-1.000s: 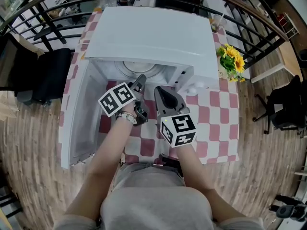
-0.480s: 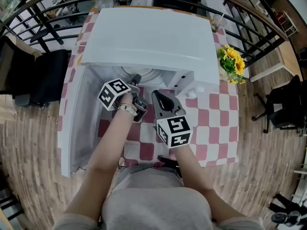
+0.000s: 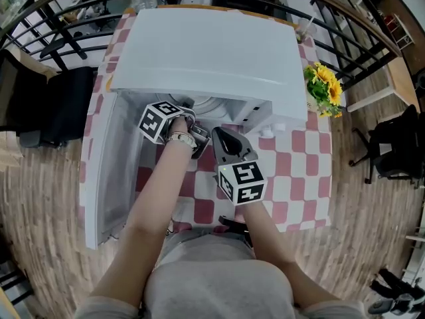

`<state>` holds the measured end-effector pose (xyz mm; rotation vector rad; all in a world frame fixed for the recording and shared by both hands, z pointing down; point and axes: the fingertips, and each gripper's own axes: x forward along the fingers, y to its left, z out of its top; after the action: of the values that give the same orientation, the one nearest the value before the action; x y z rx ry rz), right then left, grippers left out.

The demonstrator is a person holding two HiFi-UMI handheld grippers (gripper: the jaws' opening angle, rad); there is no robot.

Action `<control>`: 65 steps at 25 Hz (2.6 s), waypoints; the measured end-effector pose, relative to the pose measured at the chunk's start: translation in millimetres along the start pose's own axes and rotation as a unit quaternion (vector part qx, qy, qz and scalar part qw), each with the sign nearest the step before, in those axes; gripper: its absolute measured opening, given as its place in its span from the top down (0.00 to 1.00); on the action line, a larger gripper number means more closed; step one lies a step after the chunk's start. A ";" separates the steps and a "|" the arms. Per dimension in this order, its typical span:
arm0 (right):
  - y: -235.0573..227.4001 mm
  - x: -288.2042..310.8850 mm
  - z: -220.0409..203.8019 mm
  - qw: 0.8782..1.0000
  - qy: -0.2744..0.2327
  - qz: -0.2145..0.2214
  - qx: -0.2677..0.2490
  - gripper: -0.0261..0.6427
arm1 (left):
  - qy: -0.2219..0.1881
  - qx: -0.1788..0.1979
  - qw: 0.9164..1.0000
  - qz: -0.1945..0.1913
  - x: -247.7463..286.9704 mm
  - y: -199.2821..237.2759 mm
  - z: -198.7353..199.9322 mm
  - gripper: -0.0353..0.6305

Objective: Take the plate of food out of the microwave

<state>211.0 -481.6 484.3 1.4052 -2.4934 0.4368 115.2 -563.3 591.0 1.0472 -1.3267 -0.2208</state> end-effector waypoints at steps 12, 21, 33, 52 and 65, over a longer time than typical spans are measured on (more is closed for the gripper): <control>-13.5 -1.5 -5.8 1.000 0.010 -0.017 0.011 0.93 | -0.012 -0.055 0.998 0.030 12.9 4.1 5.5 0.43; -10.9 -3.5 -5.3 1.000 0.009 -0.016 0.010 0.93 | -0.006 -0.064 0.998 0.016 5.8 8.7 4.4 0.47; -0.9 -9.0 -4.5 1.000 0.011 -0.014 -0.001 0.93 | 0.005 -0.077 0.997 -0.017 -8.7 12.2 1.0 0.63; 6.1 -17.8 -0.2 1.000 0.004 -0.018 -0.006 0.93 | 0.024 -0.065 0.997 -0.036 -27.2 4.6 -3.1 0.87; 6.4 -26.8 3.2 1.000 -0.005 -0.021 -0.009 0.93 | 0.002 -0.048 0.991 -0.127 -40.2 -15.7 -0.6 0.92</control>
<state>218.8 -458.6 470.9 1.4535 -2.4655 0.3998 110.4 -544.7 552.4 1.1341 -1.1648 -0.4684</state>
